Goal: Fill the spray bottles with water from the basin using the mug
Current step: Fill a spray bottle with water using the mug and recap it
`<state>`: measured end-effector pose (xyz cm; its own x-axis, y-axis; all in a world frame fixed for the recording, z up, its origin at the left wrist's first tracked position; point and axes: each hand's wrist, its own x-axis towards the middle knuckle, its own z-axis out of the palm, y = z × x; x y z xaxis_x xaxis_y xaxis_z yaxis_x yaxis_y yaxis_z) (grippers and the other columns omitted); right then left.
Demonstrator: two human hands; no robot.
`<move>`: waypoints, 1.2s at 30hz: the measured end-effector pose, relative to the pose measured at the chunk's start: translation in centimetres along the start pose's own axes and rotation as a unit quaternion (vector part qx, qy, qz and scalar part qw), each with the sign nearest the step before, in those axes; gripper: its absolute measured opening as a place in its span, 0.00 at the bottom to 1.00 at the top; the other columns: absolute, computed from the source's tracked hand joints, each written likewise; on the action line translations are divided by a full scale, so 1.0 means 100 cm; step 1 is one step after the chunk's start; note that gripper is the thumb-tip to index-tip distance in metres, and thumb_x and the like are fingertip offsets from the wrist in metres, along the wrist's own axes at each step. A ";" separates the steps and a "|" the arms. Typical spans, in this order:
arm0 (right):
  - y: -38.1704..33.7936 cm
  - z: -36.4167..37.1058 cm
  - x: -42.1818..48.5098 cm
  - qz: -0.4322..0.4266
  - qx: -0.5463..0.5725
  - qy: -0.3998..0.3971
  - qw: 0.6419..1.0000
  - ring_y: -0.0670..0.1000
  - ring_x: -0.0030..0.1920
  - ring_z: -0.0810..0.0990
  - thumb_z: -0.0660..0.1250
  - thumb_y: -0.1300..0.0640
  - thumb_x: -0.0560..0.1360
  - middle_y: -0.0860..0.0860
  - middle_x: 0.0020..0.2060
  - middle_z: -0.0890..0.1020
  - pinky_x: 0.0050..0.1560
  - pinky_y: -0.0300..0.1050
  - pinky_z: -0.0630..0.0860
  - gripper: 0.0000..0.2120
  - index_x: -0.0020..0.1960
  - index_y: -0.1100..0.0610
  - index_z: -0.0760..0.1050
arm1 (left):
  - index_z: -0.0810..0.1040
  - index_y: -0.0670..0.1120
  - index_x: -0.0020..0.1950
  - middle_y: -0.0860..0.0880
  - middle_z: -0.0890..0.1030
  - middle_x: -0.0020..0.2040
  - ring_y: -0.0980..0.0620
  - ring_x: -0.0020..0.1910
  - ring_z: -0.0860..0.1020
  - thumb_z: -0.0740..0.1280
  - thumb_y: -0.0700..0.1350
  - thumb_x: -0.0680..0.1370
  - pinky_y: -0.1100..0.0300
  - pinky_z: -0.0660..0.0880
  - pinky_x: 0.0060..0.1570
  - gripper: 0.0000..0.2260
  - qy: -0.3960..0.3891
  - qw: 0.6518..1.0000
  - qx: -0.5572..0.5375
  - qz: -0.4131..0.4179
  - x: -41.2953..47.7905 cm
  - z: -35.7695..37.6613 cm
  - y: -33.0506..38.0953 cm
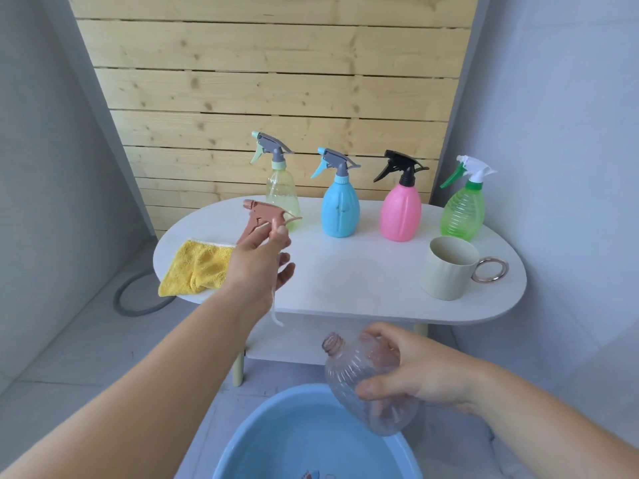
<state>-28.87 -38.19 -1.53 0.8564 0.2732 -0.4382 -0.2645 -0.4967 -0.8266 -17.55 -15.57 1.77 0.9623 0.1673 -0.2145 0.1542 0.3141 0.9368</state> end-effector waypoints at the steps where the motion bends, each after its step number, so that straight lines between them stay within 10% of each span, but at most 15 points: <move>1: 0.000 -0.002 0.001 -0.004 0.002 0.009 1.000 0.46 0.58 0.80 0.83 0.42 0.54 0.47 0.60 0.79 0.62 0.48 0.78 0.39 0.62 0.38 0.71 | 0.82 0.46 0.65 0.49 0.81 0.51 0.53 0.39 0.74 0.70 0.49 0.83 0.61 0.78 0.37 0.13 -0.018 0.999 0.042 0.000 0.004 0.000 0.001; 6: -0.002 -0.005 0.011 -0.078 0.098 0.118 0.985 0.45 0.61 0.80 0.82 0.40 0.54 0.45 0.59 0.82 0.64 0.53 0.77 0.38 0.62 0.41 0.73 | 0.78 0.47 0.62 0.50 0.85 0.52 0.54 0.37 0.77 0.73 0.47 0.81 0.61 0.71 0.36 0.12 -0.120 0.921 0.367 0.039 0.024 0.014 -0.005; 19: 0.010 -0.013 0.030 -0.116 0.172 0.181 0.961 0.46 0.61 0.80 0.80 0.40 0.57 0.45 0.58 0.83 0.64 0.54 0.77 0.33 0.61 0.41 0.75 | 0.82 0.57 0.60 0.59 0.83 0.56 0.51 0.55 0.78 0.72 0.59 0.78 0.53 0.66 0.59 0.13 -0.166 0.701 0.670 0.182 0.070 0.029 -0.042; 29: 0.015 -0.014 0.032 -0.112 0.161 0.168 0.966 0.45 0.60 0.81 0.80 0.39 0.59 0.43 0.57 0.83 0.66 0.54 0.76 0.33 0.62 0.42 0.75 | 0.79 0.57 0.65 0.57 0.82 0.57 0.51 0.59 0.79 0.70 0.67 0.76 0.53 0.66 0.60 0.22 -0.141 0.657 0.703 0.231 0.062 0.025 -0.032; 36: 0.013 -0.014 0.027 -0.120 0.182 0.175 0.960 0.45 0.60 0.81 0.80 0.41 0.59 0.45 0.58 0.83 0.63 0.51 0.78 0.31 0.60 0.41 0.77 | 0.82 0.53 0.60 0.56 0.83 0.54 0.52 0.57 0.80 0.71 0.61 0.78 0.53 0.76 0.59 0.17 -0.105 0.775 0.581 0.226 0.042 0.017 -0.029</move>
<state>-26.31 -39.25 -3.23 0.9918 0.0195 -0.1263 -0.1233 -0.1151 -0.9857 -13.58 -17.41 -1.41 0.9733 -0.1787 0.1443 -0.2289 -0.8062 0.5456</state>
